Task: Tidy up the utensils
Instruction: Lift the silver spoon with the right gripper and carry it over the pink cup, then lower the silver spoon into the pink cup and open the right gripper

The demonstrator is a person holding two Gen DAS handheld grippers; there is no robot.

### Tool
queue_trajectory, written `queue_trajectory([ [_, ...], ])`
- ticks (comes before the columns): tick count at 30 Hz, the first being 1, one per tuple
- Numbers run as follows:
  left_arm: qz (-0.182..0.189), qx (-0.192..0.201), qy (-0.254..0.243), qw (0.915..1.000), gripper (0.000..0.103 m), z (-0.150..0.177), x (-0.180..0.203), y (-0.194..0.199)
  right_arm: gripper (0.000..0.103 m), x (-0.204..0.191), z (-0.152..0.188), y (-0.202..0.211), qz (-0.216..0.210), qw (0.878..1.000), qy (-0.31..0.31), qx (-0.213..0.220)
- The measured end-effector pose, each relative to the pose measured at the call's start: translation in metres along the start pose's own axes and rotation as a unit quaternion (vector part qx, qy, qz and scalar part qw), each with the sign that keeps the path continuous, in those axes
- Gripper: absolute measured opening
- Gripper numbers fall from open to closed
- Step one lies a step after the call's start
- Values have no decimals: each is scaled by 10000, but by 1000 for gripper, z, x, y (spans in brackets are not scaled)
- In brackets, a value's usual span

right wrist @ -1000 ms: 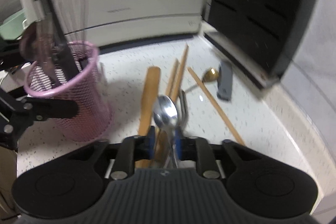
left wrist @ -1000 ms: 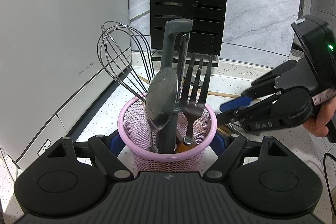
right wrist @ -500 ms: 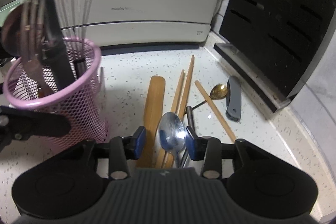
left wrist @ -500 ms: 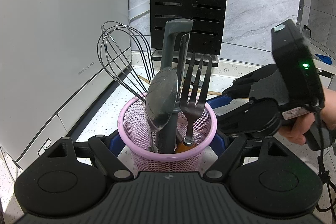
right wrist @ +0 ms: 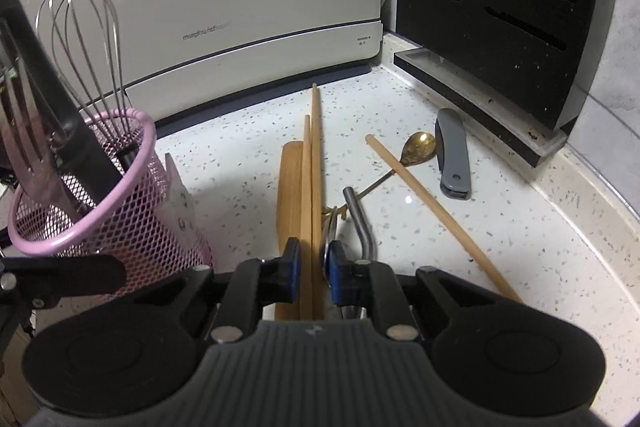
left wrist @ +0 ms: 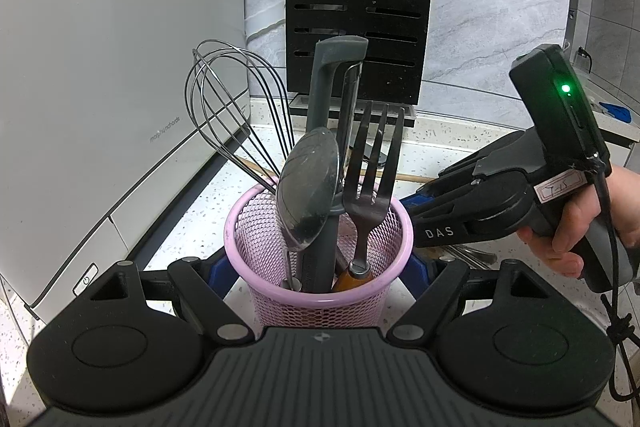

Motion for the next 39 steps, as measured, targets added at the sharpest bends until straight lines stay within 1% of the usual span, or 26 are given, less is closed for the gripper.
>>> queue_trajectory([
  [1,1,0,0,10000,93,0,0,0,6,-1,-1,2,15,10000,60,23],
  [2,0,0,0,10000,93,0,0,0,0,-2,-2,4,14,9999,89,60],
  [9,2,-1,-3,10000,93,0,0,1,0,-4,-7,19,37,9998,157,123],
  [13,-2,1,1,10000,93,0,0,1,0,1,-11,29,53,9998,33,181],
  [20,-5,3,5,10000,93,-1,0,1,0,14,-20,56,-107,9974,-548,456],
  [25,5,2,2,10000,93,0,0,1,0,14,-31,77,-364,9913,-914,874],
  [28,4,2,1,10000,93,0,0,1,0,11,-40,93,-561,9831,-1142,1315],
  [33,5,3,0,10000,93,-1,-1,1,0,4,-47,112,-858,9575,-1609,2233],
  [35,7,3,-2,10000,93,-1,-1,1,0,2,-47,114,-882,9480,-1757,2501],
  [39,1,3,4,10000,93,0,-1,1,0,-1,-46,113,-846,9323,-1986,2902],
])
Point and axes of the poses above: each gripper's, at about its wrist camera, not at the fingertips, and y roughly against the way its jaws point, x to its right, z to its underside, the point moved 1 cm from there along -y, roughly the way its jaws point, and after that the axes turned 11 degrees about x, right-handed, at the moved point
